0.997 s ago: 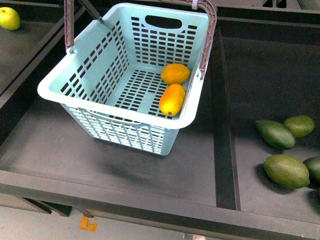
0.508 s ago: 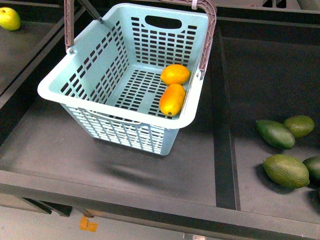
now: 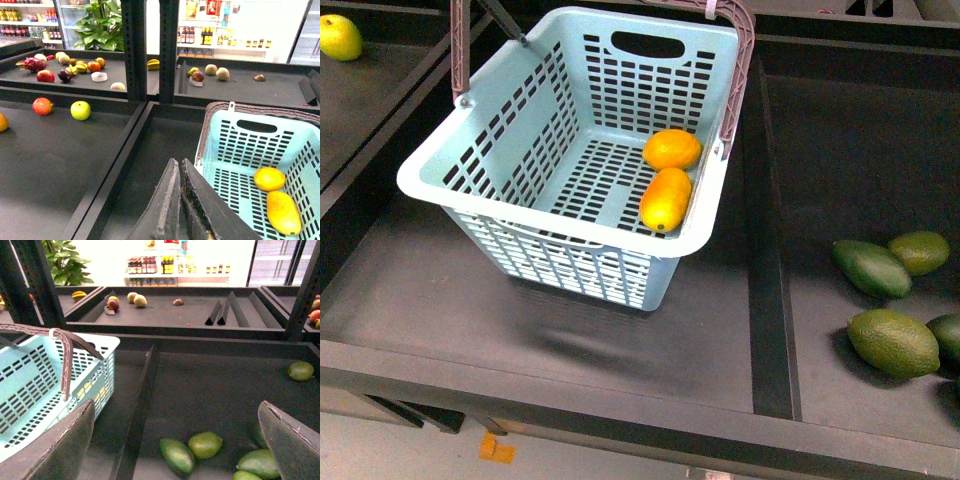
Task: Pick lemon and mango into basket
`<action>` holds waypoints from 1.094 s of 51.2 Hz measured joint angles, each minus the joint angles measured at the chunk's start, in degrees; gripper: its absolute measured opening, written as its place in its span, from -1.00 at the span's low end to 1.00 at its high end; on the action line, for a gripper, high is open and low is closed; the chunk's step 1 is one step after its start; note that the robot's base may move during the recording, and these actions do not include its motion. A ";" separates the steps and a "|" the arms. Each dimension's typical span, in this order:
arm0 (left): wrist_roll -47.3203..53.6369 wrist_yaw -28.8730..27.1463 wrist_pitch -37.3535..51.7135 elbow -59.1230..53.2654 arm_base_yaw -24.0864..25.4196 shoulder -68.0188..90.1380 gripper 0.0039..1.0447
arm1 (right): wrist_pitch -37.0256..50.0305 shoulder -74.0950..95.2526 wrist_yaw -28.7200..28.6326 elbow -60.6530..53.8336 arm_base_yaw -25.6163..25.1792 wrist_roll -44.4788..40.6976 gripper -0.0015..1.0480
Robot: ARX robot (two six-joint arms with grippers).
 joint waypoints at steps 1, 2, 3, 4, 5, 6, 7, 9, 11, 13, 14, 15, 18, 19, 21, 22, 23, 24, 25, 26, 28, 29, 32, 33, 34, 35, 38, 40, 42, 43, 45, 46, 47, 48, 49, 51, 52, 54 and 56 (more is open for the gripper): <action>0.00 0.00 0.50 -0.55 0.00 -0.17 -0.94 | 0.00 0.00 0.00 0.00 0.00 0.00 0.83; 0.00 -0.02 0.39 -1.01 0.00 -0.46 -0.94 | 0.00 0.00 0.00 0.00 0.00 0.00 0.83; 0.02 -0.04 0.04 -1.46 0.02 -0.87 -0.94 | 0.00 0.00 0.00 0.00 0.00 0.00 0.83; 0.02 -0.02 -0.52 -1.86 0.04 -1.42 -0.94 | 0.00 0.00 0.00 0.00 0.00 0.00 0.83; 0.02 -0.02 -1.20 -2.16 0.04 -2.10 -0.94 | 0.00 0.00 0.02 0.00 0.00 0.00 0.83; 0.04 0.00 -1.86 -2.38 0.04 -2.86 -0.94 | 0.00 0.00 0.02 0.00 0.00 0.00 0.83; 0.04 0.00 -2.56 -2.56 0.04 -3.72 -0.94 | 0.00 0.00 0.00 0.00 0.00 0.00 0.83; 0.04 0.00 -4.07 -2.82 0.04 -5.62 -0.94 | 0.00 0.00 0.00 0.00 0.00 0.00 0.83; 0.07 -0.02 -5.60 -2.95 0.04 -7.52 -0.94 | 0.00 0.00 0.00 0.00 0.00 0.00 0.83; 0.04 -0.02 -7.48 -3.13 0.04 -9.88 -0.94 | 0.00 0.00 0.00 0.00 0.00 0.00 0.83; 0.04 0.00 -8.59 -3.28 0.04 -11.21 -0.94 | 0.00 0.00 0.00 0.00 0.00 0.00 0.83; 0.04 -0.02 -9.73 -3.50 0.04 -12.46 -0.94 | 0.00 0.00 0.00 0.00 0.00 0.00 0.83; 0.07 0.00 -12.02 -3.58 0.04 -14.82 -0.94 | 0.00 0.00 0.00 0.00 0.00 0.00 0.83; 0.07 0.00 -12.76 -3.58 0.04 -15.65 -0.94 | 0.00 0.00 0.00 0.00 0.00 0.00 0.83; 0.07 0.00 -14.19 -3.61 0.04 -17.33 -0.94 | 0.00 0.00 0.00 0.00 0.00 0.00 0.83; 0.07 0.00 -14.88 -3.61 0.04 -18.16 -0.94 | 0.00 0.00 0.02 0.00 0.00 0.00 0.83; 0.07 -0.02 -15.61 -3.61 0.04 -18.95 -0.94 | 0.00 0.00 0.00 0.00 0.00 0.00 0.83; 0.07 0.00 -16.26 -3.61 0.04 -19.69 -0.94 | 0.00 0.00 0.00 0.00 0.00 0.00 0.83; 0.07 -0.02 -16.98 -3.61 0.04 -20.46 -0.94 | 0.00 0.00 0.00 0.00 0.00 0.00 0.83; 0.07 -0.02 -17.66 -3.61 0.04 -21.18 -0.94 | 0.00 0.00 0.00 0.00 0.00 0.00 0.83; 0.07 0.00 -18.95 -3.61 0.04 -22.58 -0.94 | 0.00 0.00 0.00 0.00 0.00 0.00 0.83; 0.07 -0.02 -19.61 -3.61 0.04 -23.30 -0.94 | 0.00 0.00 0.00 0.00 0.00 0.00 0.83; 0.07 -0.02 -22.12 -3.63 0.04 -25.99 -0.94 | 0.00 0.00 0.00 0.00 0.00 0.00 0.83; 0.07 -0.02 -22.99 -3.63 0.04 -26.93 -0.94 | 0.00 0.00 0.02 0.00 0.00 0.00 0.83; 0.07 -0.02 -24.17 -3.63 0.04 -28.13 -0.94 | 0.00 0.00 0.00 0.00 0.00 0.00 0.83; 0.07 0.00 -25.03 -3.63 0.04 -29.00 -0.94 | 0.00 0.00 0.00 0.00 0.00 0.00 0.83; 0.07 -0.02 -26.60 -3.63 0.04 -30.67 -0.94 | 0.00 0.00 0.00 0.00 0.00 0.00 0.83; 0.07 -0.02 -27.63 -3.63 0.04 -31.69 -0.94 | 0.00 0.00 0.00 0.00 0.00 0.00 0.83; 0.07 0.00 -28.57 -3.63 0.04 -32.70 -0.94 | 0.00 0.00 0.00 0.00 0.00 0.00 0.83; 0.07 -0.02 -29.05 -3.63 0.04 -33.20 -0.94 | 0.00 0.00 0.00 0.00 0.00 0.00 0.83; 0.07 -0.02 -30.40 -3.63 0.04 -34.60 -0.94 | 0.00 0.00 0.00 0.00 0.00 0.00 0.83; 0.07 0.00 -31.06 -3.63 0.04 -35.23 -0.94 | 0.00 0.00 0.00 0.00 0.00 0.00 0.83; 0.07 -0.02 -31.50 -3.63 0.04 -35.69 -0.94 | 0.00 0.00 0.00 0.00 0.00 0.00 0.83; 0.07 -0.02 -31.91 -3.63 0.04 -36.11 -0.94 | 0.00 0.00 0.00 0.00 0.00 0.00 0.83; 0.07 -0.02 -32.35 -3.63 0.04 -36.52 -0.94 | 0.00 0.00 0.00 0.00 0.00 0.00 0.83; 0.07 -0.02 -33.14 -3.63 0.04 -37.31 -0.94 | 0.00 0.00 0.00 0.00 0.00 0.00 0.83; 0.07 -0.02 -33.51 -3.63 0.04 -37.70 -0.94 | 0.00 0.00 0.00 0.00 0.00 0.00 0.83; 0.07 -0.02 -34.25 -3.63 0.04 -38.45 -0.94 | 0.00 0.00 0.00 0.00 0.00 0.00 0.83; 0.07 -0.02 -34.93 -3.63 0.04 -39.12 -0.94 | 0.00 0.00 0.00 0.00 0.00 0.00 0.83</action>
